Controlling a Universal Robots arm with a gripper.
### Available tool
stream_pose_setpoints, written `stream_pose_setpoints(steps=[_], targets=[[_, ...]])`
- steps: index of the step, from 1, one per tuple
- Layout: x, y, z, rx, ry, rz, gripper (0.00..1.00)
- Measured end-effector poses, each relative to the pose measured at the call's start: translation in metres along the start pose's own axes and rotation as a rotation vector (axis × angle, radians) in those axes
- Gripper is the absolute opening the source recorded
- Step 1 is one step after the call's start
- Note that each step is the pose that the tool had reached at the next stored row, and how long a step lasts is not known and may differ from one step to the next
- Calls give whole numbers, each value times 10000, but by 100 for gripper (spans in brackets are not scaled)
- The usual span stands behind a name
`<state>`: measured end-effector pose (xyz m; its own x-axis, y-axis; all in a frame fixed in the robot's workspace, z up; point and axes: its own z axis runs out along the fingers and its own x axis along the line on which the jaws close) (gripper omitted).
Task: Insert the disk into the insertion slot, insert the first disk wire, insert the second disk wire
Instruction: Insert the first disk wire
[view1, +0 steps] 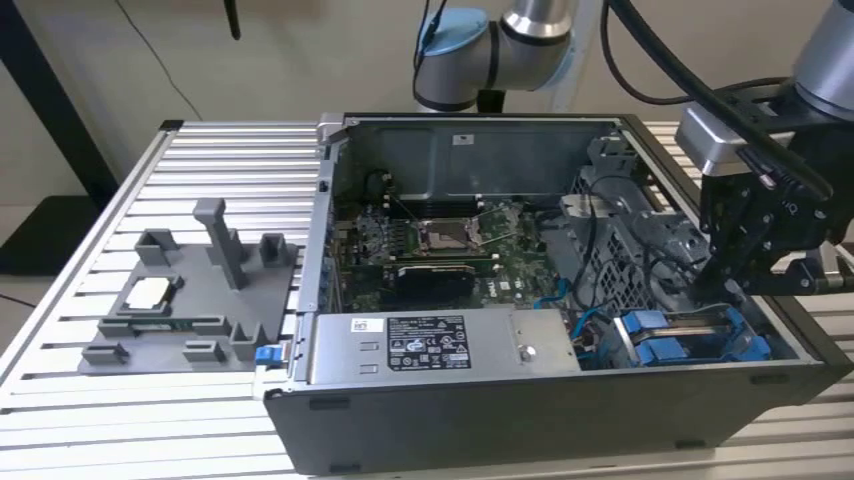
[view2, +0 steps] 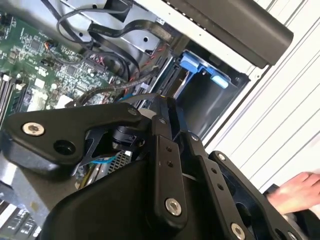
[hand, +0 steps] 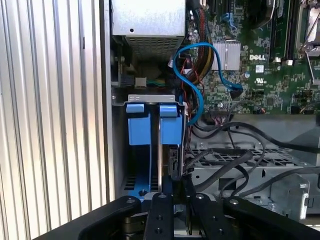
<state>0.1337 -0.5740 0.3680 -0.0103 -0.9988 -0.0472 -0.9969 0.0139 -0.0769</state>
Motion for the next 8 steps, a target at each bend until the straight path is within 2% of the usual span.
stream_pose_setpoints(steps=[3, 4, 6, 8], targets=[[0, 0, 1, 5, 5, -2, 19], [1, 2, 5, 43, 32, -4, 19], [0, 6, 8, 222, 185, -24, 19], [-2, 15, 13, 430, 293, -37, 19]])
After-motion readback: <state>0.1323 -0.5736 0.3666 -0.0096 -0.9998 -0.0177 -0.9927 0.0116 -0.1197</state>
